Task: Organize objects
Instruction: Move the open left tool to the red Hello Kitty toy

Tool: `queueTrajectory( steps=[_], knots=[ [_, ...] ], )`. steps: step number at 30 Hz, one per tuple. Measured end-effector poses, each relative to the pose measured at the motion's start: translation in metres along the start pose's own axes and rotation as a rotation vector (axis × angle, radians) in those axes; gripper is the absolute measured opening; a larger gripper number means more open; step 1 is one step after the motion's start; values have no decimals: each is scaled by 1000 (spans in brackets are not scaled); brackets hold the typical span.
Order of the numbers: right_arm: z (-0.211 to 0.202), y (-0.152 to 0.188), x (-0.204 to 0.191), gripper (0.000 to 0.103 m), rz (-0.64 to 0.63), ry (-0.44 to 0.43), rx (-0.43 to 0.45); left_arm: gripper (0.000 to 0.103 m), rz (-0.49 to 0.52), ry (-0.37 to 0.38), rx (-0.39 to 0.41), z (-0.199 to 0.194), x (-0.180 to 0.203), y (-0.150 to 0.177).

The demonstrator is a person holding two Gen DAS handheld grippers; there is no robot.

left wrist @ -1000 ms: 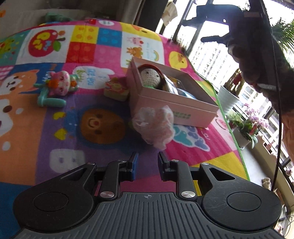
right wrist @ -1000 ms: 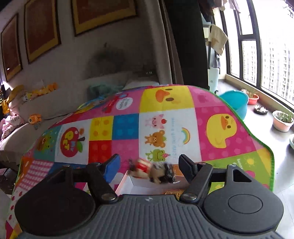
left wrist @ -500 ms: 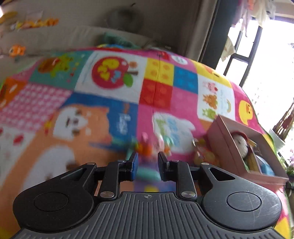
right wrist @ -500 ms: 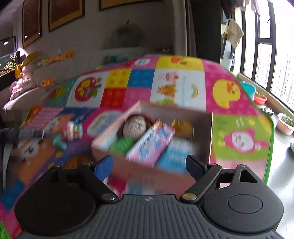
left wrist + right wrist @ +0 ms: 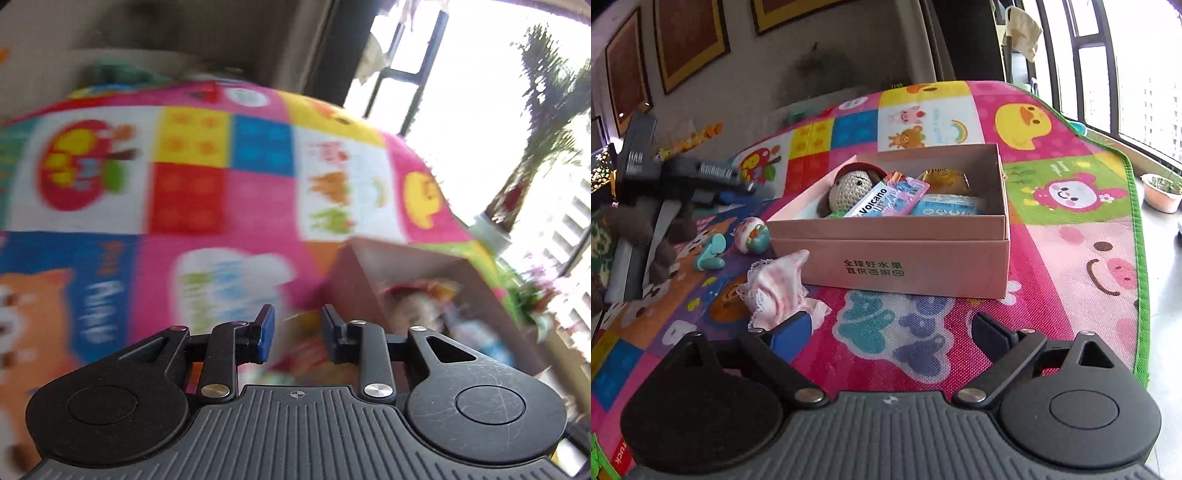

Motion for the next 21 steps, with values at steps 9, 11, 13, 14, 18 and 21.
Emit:
queueTrajectory(
  steps=[9,11,13,14,18,21],
  knots=[
    [-5,-2,8,95,44,22,35,29,93,-136,-178,45,12,24],
    [-4,-2,9,96,54,14,34,29,140,-134,-192,28,18,38],
    [-5,-2,9,96,59,14,35,29,149,-113,-196,6,23,54],
    [-5,-2,9,97,60,12,36,29,143,-93,-199,-5,26,63],
    [-7,-3,10,99,61,19,47,29,117,20,-214,-52,47,105],
    [-7,-3,10,99,61,28,49,29,127,51,-147,-93,60,126]
  ],
)
Point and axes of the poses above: each gripper's, at about its wrist camera, not at the fingertips, and z roughly the way its jaws point, x to its right, y to its underside, the point moved 9 cm from there along z, roughly the way its jaws point, and after that the axes turned 5 degrees about y, right-handed, at the moved point
